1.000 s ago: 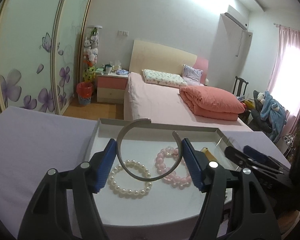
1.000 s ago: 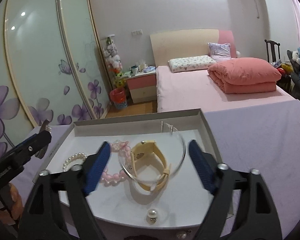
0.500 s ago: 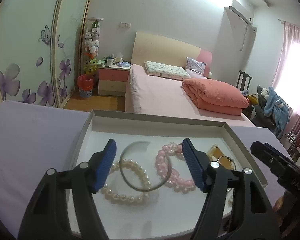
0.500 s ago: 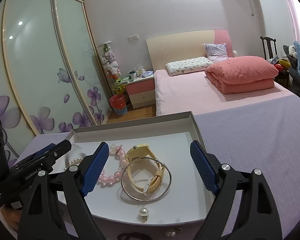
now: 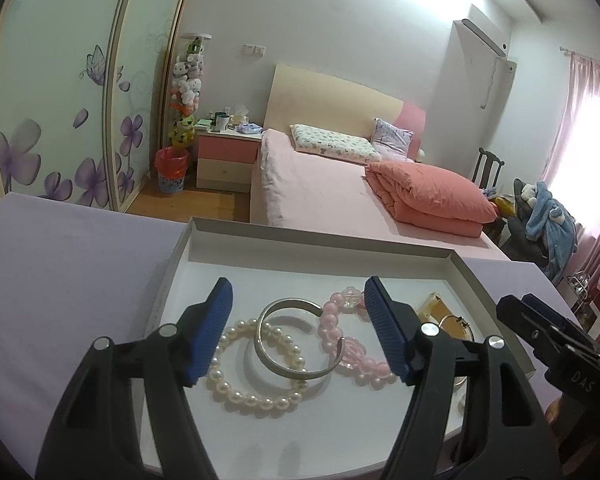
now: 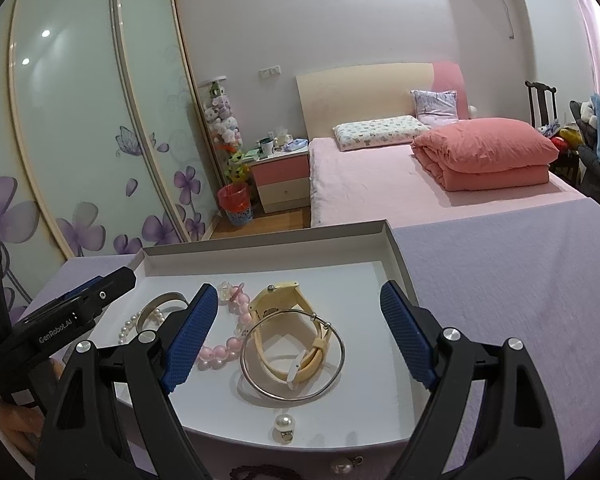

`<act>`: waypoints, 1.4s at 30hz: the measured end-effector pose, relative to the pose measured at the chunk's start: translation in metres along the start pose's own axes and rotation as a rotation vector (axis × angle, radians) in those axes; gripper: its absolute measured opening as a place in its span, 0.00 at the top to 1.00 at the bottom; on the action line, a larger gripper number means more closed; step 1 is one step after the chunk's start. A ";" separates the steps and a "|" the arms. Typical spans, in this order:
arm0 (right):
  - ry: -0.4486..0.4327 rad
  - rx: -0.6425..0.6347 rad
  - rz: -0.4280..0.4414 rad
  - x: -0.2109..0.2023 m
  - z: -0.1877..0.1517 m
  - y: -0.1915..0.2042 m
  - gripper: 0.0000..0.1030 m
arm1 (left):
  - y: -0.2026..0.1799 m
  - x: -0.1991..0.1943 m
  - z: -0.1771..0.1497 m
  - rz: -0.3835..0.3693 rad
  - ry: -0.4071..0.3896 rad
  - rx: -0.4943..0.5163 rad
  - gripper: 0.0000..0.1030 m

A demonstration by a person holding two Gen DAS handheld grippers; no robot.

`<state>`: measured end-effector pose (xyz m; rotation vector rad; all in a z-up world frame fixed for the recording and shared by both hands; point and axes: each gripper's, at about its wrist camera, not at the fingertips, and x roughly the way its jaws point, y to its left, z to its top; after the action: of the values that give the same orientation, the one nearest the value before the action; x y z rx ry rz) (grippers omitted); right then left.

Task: Organize jewelry
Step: 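Open both tools to drop the bangles into the tray, then close the left tool on the silver ring and lift it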

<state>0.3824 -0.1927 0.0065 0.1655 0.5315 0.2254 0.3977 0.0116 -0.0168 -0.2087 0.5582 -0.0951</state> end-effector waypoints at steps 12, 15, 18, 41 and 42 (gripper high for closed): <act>0.005 -0.054 -0.029 -0.039 -0.010 0.014 0.19 | 0.010 -0.075 -0.011 0.026 -0.021 0.030 0.30; 0.019 -0.077 -0.044 -0.056 -0.021 0.016 0.19 | 0.013 -0.101 -0.024 0.030 -0.017 0.043 0.28; 0.034 -0.079 -0.048 -0.078 -0.035 0.015 0.19 | 0.017 -0.127 -0.040 0.028 -0.015 0.049 0.26; 0.081 -0.072 -0.078 -0.131 -0.093 0.006 0.19 | -0.018 -0.084 -0.090 0.122 0.250 0.135 0.40; 0.082 -0.069 -0.078 -0.131 -0.094 0.005 0.19 | -0.018 -0.077 -0.090 0.127 0.274 0.127 0.43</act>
<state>0.2226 -0.2121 -0.0093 0.0689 0.6093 0.1748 0.2842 -0.0101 -0.0472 -0.0360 0.8339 -0.0352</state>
